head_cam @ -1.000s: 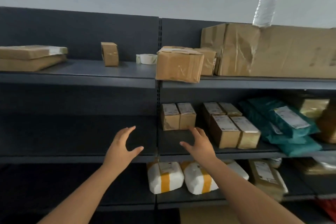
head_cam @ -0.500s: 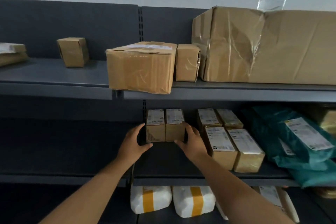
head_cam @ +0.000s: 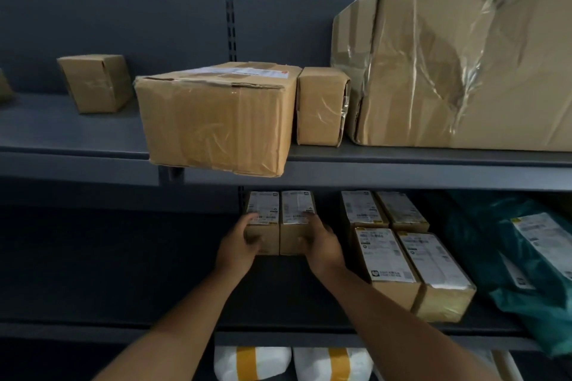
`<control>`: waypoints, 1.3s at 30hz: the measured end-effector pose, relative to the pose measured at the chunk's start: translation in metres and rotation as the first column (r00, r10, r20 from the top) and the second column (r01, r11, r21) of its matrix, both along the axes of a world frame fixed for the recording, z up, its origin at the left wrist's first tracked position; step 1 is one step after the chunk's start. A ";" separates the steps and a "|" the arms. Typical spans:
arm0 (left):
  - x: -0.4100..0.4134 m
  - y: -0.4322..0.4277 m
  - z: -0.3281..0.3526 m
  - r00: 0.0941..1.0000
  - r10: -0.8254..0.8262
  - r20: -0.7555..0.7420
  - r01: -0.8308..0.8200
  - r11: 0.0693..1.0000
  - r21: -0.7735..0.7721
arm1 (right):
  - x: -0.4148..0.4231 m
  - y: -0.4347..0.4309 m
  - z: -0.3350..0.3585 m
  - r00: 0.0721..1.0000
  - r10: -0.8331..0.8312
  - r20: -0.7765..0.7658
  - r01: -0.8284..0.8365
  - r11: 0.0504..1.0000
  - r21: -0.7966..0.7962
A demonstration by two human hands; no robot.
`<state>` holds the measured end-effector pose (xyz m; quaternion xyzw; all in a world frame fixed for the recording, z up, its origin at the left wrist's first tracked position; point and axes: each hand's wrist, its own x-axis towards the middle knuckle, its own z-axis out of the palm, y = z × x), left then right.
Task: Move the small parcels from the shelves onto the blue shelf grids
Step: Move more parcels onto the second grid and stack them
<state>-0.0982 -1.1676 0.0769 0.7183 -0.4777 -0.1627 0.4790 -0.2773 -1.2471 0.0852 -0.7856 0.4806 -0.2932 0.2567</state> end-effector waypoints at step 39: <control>0.292 0.597 0.030 0.466 0.884 -0.019 -0.880 0.462 -0.110 | 0.442 0.478 0.030 0.527 0.842 0.120 -0.837 0.538 -0.099</control>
